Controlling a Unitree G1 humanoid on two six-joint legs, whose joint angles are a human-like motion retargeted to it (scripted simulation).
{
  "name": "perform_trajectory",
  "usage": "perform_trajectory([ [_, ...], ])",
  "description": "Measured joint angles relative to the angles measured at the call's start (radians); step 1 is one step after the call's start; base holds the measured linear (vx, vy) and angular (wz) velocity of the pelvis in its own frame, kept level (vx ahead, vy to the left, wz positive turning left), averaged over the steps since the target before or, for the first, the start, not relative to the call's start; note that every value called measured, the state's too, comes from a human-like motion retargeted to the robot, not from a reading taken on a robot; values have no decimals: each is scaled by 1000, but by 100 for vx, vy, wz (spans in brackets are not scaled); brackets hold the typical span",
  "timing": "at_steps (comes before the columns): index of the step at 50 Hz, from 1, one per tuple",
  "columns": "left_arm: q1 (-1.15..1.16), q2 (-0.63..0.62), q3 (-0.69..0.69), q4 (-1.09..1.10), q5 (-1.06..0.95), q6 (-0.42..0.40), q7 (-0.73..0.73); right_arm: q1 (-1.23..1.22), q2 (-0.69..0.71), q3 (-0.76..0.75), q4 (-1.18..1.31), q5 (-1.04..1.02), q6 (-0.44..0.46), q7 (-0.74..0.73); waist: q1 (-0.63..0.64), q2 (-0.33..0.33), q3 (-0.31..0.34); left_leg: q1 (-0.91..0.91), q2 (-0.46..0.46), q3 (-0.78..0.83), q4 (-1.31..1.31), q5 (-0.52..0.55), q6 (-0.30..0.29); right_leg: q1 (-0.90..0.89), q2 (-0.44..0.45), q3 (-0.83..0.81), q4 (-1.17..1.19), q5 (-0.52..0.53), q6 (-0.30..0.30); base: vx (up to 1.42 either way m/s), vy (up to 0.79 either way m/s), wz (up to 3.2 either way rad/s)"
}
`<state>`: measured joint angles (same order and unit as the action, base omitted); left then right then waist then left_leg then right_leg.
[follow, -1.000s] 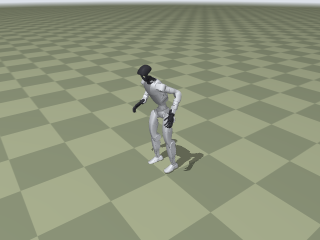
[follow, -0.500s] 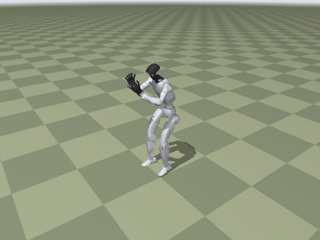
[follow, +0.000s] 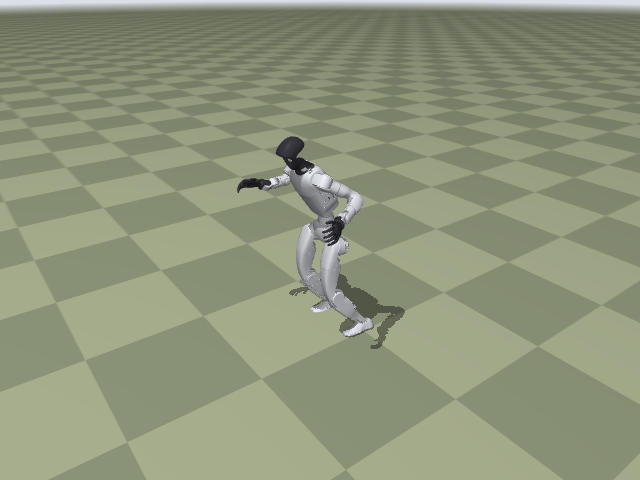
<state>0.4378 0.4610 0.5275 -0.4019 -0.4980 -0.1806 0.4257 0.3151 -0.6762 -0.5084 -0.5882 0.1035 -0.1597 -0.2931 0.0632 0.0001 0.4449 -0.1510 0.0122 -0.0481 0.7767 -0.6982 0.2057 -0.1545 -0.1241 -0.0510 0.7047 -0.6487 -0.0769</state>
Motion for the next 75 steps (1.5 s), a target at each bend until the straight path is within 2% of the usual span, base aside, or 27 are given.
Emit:
perform_trajectory([
  [2,-148,-176,-160,145,59,45,51,-24,177,166,124,9,48,22,3,-2,58,-138,-9,-15,100,26,16,-121,-9,-6,86,12,-11,-84,-4,40],
  [5,-372,-368,-448,358,105,-5,203,-177,353,478,346,-6,43,-157,7,-9,67,-221,4,-17,16,136,-85,-198,-11,-20,-1,138,20,-57,-3,11],
  [7,-522,-397,-629,429,114,-57,261,-341,414,661,438,11,19,-243,4,-12,58,-191,6,-21,-166,253,-137,-171,-4,-26,-179,276,62,-44,-4,1],
  [8,-588,-386,-707,429,128,-71,255,-419,433,730,448,1,10,-264,-2,-13,49,-166,6,-23,-256,312,-159,-147,-4,-32,-266,342,84,-43,-4,16],
  [10,-796,-338,-810,427,144,-89,217,-656,445,837,484,-59,27,-292,-16,-24,29,-68,-13,-41,-573,495,-182,-79,-15,-32,-515,508,138,-42,-4,29],
  [11,-869,-309,-844,408,177,-86,175,-737,448,860,478,-94,27,-279,-22,-23,-1,-41,-9,-46,-640,530,-208,-57,-15,-43,-563,541,166,-33,-2,34],
  [15,-1226,-253,-922,384,286,-65,124,-1102,462,896,477,-217,49,-283,-31,-19,-98,47,7,-55,-819,608,-280,0,-12,-89,-657,605,252,-23,0,26],
  [18,-1476,-236,-930,393,322,-60,187,-1348,445,890,473,-288,70,-342,-25,-21,-146,73,14,-51,-859,625,-297,10,-11,-101,-658,608,260,-18,-1,11],
  [21,-1654,-181,-900,389,289,-77,224,-1522,386,857,460,-320,50,-344,-19,-27,-190,80,17,-31,-863,621,-303,13,-20,-118,-650,597,254,-15,-1,14],
  [26,-1774,-93,-848,361,253,-98,211,-1672,248,824,415,-344,45,-330,-15,-27,-241,94,18,-9,-851,589,-308,25,-28,-121,-627,553,263,-10,1,11],
  [30,-1697,34,-806,271,265,-88,183,-1652,115,810,334,-375,47,-288,-1,-27,-272,105,17,9,-816,534,-291,37,-36,-124,-599,492,259,-6,1,-17],
  [35,-1449,420,-712,83,525,-29,87,-1512,-223,804,167,-454,38,-165,13,-29,-281,120,13,28,-760,461,-288,44,-36,-94,-559,433,267,-3,2,-32],
  [36,-1358,429,-681,-9,207,-135,-40,-1467,-303,809,127,-459,38,-135,19,-29,-277,120,12,35,-748,451,-289,42,-37,-87,-548,423,271,-4,2,-28],
  [37,-1275,484,-642,-65,127,-176,-101,-1419,-389,805,88,-461,37,-109,21,-27,-271,120,12,39,-734,432,-296,42,-37,-82,-538,410,281,0,0,0],
  [38,-1209,634,-589,-47,525,-88,-31,-1365,-491,781,55,-457,33,-91,16,-22,-261,120,12,37,-716,397,-314,48,-36,-81,-531,391,304,0,0,0],
  [39,-1120,725,-540,-56,669,-59,-9,-1295,-573,755,31,-448,24,-73,14,-19,-257,119,13,38,-703,381,-321,49,-35,-80,-525,381,313,0,0,0],
  [42,-749,838,-325,-115,696,-76,-33,-1004,-776,617,-3,-415,-17,-21,14,-6,-251,110,20,49,-685,376,-333,44,-35,-89,-517,368,319,-4,2,-12],
  [45,-275,806,-17,-150,717,-98,-59,-656,-865,417,17,-433,-39,28,-2,9,-256,98,37,70,-690,381,-350,35,-36,-132,-529,371,318,-8,2,-30],
  [47,-71,728,98,-149,732,-91,-88,-485,-852,320,53,-450,-37,69,-9,15,-259,94,52,87,-704,379,-359,31,-42,-195,-535,369,319,-9,-1,-39],
  [49,32,641,143,-137,744,-80,-128,-370,-795,256,89,-469,-33,105,-10,18,-261,94,70,105,-722,379,-362,31,-53,-275,-524,365,313,-8,-4,-38],
  [51,67,565,150,-121,760,-71,-169,-290,-716,207,111,-484,-31,133,-10,15,-265,98,80,114,-740,390,-353,34,-62,-295,-494,399,295,-6,-6,-10],
  [54,45,507,109,-88,796,-53,-215,-213,-606,158,119,-490,-26,170,-15,-9,-274,105,61,97,-761,420,-330,42,-53,-146,-450,502,291,-3,-11,30],
  [57,-4,510,50,-51,833,-28,-237,-176,-556,141,112,-486,-15,198,-1,-30,-291,100,43,79,-764,459,-325,64,-49,-68,-456,457,288,-2,-15,18],
  [59,-33,513,16,-32,867,16,-244,-159,-561,132,104,-495,-9,236,18,-35,-302,92,34,69,-760,501,-316,73,-51,-61,-483,455,260,-3,-15,-9],
  [62,-64,504,-22,-16,875,31,-269,-147,-592,124,103,-520,-3,257,53,-29,-308,91,33,69,-757,520,-322,79,-46,-52,-518,475,243,-4,-14,-38],
  [68,-61,544,-1,-2,865,22,-269,-122,-660,82,127,-517,-3,246,55,-18,-313,85,49,101,-738,517,-323,94,-37,-62,-550,474,265,-2,-13,-5],
  [75,-22,642,86,16,846,18,-251,11,-668,-60,161,-494,3,254,11,-15,-326,96,54,105,-687,553,-329,109,-33,-91,-533,470,277,4,-6,24],
])
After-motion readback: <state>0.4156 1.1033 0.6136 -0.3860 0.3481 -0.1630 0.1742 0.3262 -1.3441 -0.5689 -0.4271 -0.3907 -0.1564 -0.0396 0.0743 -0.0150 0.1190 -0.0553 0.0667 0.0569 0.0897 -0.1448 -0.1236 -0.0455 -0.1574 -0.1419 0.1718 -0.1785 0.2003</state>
